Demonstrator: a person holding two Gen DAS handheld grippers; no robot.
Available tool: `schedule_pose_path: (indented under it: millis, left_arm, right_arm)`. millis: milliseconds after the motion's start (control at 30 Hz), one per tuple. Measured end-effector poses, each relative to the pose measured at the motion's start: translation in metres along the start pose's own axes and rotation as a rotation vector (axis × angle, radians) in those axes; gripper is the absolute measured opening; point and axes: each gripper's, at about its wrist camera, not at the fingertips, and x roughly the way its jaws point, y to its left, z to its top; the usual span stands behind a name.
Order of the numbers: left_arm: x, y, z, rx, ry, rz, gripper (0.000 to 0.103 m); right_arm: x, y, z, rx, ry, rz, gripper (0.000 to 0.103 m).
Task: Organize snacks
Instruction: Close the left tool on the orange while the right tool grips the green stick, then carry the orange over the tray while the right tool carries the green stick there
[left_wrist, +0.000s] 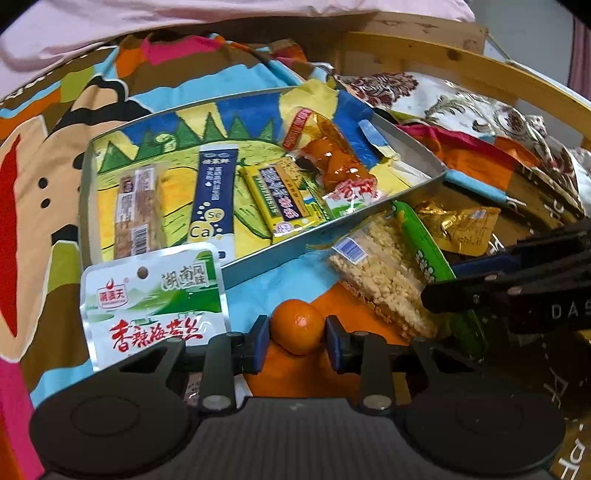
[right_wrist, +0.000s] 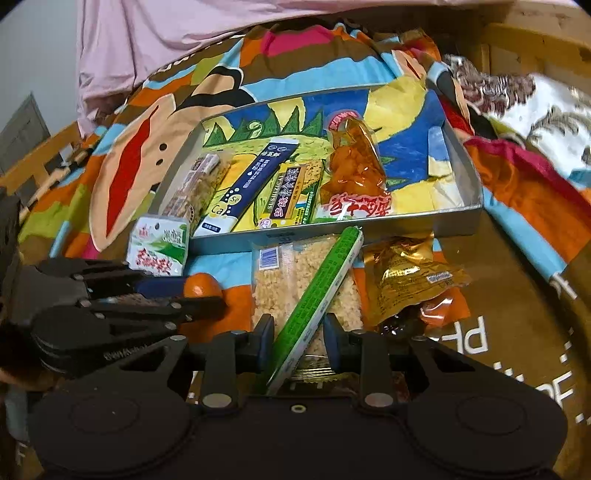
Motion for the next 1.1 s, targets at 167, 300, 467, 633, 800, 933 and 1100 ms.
schedule_pose_path:
  millis: [167,300,467,633,800,933,1100]
  left_arm:
    - [-0.007,0.003,0.001,-0.050,-0.024,0.003,0.035]
    - [-0.015,0.001,0.004,-0.064,-0.054,0.001,0.035]
    - [-0.024,0.002,0.008,-0.092,-0.081,-0.001,0.035]
    - [-0.023,0.004,0.007,-0.111,-0.077,0.002,0.035]
    - [-0.018,0.005,0.006,-0.118,-0.070,0.005,0.035]
    - [-0.018,0.006,0.006,-0.123,-0.074,0.013,0.035]
    - [-0.024,0.007,0.010,-0.137,-0.110,0.018,0.035]
  right_arm:
    - [-0.004,0.016,-0.005,-0.137,-0.019,-0.085,0.029]
    - [-0.006,0.031,-0.012,-0.260,-0.040,-0.139,0.028]
    - [-0.007,0.039,-0.018,-0.353,-0.060,-0.169,0.025]
    - [-0.004,0.026,-0.013,-0.251,-0.057,-0.115,0.029]
    - [0.003,0.013,-0.005,-0.106,-0.055,-0.085,0.023]
    - [0.003,0.021,-0.006,-0.153,-0.068,-0.124,0.020]
    - [-0.002,0.039,-0.012,-0.323,-0.123,-0.218,0.019]
